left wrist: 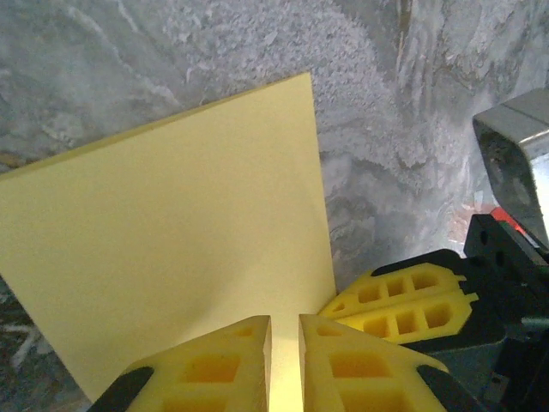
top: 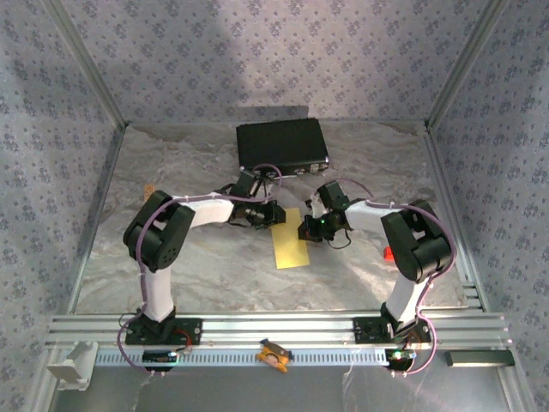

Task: Fold a paper plane with a square sheet of paper (pick it up from the middle)
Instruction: First fold the square sheet of paper in half at the center of the table.

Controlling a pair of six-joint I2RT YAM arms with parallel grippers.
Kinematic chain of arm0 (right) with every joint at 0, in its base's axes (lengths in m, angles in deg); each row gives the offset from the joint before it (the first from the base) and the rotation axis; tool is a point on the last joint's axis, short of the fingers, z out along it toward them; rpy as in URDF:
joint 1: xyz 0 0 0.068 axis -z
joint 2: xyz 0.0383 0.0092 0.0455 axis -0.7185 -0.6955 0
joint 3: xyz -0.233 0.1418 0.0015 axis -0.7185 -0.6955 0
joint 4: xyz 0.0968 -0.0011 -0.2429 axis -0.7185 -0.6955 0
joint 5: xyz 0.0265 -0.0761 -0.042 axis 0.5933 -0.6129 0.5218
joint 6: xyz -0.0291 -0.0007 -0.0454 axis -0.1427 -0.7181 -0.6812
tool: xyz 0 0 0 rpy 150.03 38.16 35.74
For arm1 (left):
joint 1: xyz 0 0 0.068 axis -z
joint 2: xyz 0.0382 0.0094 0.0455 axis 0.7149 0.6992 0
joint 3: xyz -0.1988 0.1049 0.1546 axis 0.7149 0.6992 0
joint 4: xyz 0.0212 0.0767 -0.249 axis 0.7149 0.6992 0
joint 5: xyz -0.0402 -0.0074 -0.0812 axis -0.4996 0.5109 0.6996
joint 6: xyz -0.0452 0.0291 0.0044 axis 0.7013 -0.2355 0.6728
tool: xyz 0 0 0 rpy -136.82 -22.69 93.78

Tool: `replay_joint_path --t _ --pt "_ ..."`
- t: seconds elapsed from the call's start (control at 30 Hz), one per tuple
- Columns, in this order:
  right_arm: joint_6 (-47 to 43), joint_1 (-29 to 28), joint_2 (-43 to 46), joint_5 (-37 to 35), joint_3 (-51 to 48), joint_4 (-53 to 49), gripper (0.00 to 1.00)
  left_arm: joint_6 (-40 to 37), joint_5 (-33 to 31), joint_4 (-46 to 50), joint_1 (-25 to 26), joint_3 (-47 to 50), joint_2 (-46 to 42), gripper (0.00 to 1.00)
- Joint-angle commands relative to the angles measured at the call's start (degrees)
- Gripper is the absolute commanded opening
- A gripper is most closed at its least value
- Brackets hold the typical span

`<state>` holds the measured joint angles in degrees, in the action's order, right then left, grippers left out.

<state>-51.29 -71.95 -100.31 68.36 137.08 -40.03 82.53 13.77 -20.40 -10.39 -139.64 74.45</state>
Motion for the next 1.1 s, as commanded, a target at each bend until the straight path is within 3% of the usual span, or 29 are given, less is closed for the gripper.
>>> replay_joint_path --t 0.0,0.57,0.7,0.9,1.07 --pt "0.23 0.01 -2.54 -5.52 -2.94 -6.67 0.0 0.43 1.21 -1.4 -0.87 2.15 -0.32 0.16" --pt "-0.03 -0.07 -2.63 -5.6 -2.76 -7.15 0.0 1.92 0.65 -4.67 -3.16 5.14 3.89 0.17" --pt "0.04 0.0 -2.42 -5.65 -2.87 -7.11 0.0 0.28 -2.67 -1.44 -3.12 5.56 2.55 0.17" --pt "0.11 -0.14 -0.87 -2.68 -2.37 -5.8 0.0 0.2 -2.71 0.26 -2.87 3.02 -2.6 0.18" --pt "-1.13 -0.23 1.85 -1.28 -0.64 -5.84 0.08 0.01 -3.48 2.43 -2.57 -0.83 -3.79 0.18"
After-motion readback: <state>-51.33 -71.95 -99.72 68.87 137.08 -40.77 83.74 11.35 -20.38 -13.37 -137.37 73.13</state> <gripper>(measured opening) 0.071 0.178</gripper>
